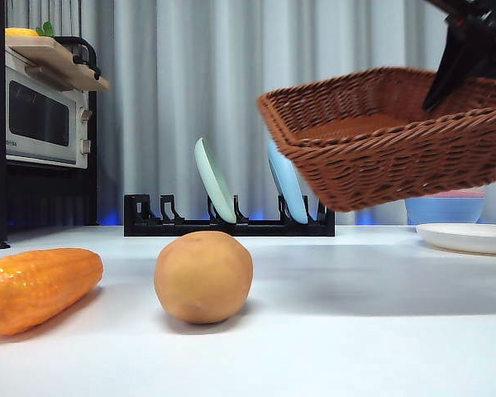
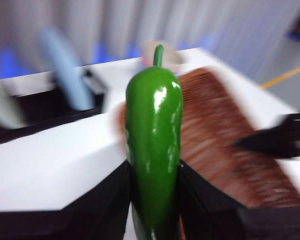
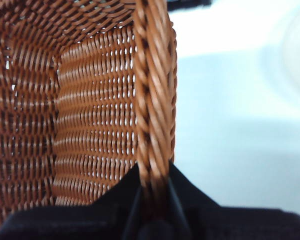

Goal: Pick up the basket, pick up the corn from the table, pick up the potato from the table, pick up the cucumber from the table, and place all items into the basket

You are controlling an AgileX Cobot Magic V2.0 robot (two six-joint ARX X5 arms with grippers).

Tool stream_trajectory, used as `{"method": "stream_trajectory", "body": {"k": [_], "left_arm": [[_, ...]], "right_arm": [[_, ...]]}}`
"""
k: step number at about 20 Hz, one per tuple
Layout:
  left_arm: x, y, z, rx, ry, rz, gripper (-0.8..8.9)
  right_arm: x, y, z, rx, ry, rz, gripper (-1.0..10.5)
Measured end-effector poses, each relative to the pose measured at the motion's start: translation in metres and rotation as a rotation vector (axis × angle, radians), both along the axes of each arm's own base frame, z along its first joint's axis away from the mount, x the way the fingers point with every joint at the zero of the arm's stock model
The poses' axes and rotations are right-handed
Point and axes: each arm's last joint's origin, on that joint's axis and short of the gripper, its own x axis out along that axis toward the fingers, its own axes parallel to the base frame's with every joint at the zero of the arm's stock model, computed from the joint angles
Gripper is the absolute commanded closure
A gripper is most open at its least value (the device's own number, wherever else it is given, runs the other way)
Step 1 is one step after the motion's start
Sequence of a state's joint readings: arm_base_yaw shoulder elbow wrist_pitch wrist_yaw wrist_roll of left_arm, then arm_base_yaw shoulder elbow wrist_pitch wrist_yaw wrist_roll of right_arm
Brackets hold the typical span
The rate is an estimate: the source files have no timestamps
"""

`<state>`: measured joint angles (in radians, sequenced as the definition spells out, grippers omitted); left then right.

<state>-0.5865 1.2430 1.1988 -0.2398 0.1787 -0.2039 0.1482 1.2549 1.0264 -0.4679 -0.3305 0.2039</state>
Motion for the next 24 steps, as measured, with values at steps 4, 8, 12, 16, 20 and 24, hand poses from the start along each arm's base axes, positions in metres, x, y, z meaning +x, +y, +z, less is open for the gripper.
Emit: {"method": "stream_trajectory", "body": {"k": [4,8,12,16,20,24], "left_arm": [[-0.012,-0.046,-0.020,0.052,0.055,-0.080,8.21],[-0.015,-0.094,-0.055,0.140,0.102,-0.132,8.21],[-0.006,-0.118,-0.094,0.234,0.183,-0.152,8.13],[-0.005,-0.121,-0.105,0.270,0.223,-0.148,4.64],[-0.005,-0.120,-0.106,0.272,0.226,-0.150,3.66],[-0.011,-0.116,-0.094,0.254,0.205,-0.155,3.66]], "right_arm": [[0.000,0.012,-0.002,0.011,0.011,0.037,9.6],[-0.002,0.022,-0.002,0.023,0.014,0.066,9.6],[-0.004,0.026,-0.001,0.090,0.033,0.140,9.6],[-0.005,0.027,-0.002,0.100,0.047,0.156,9.6],[-0.005,0.027,-0.002,0.104,0.057,0.155,9.6],[-0.006,0.028,-0.002,0.118,0.061,0.159,9.6]]}}
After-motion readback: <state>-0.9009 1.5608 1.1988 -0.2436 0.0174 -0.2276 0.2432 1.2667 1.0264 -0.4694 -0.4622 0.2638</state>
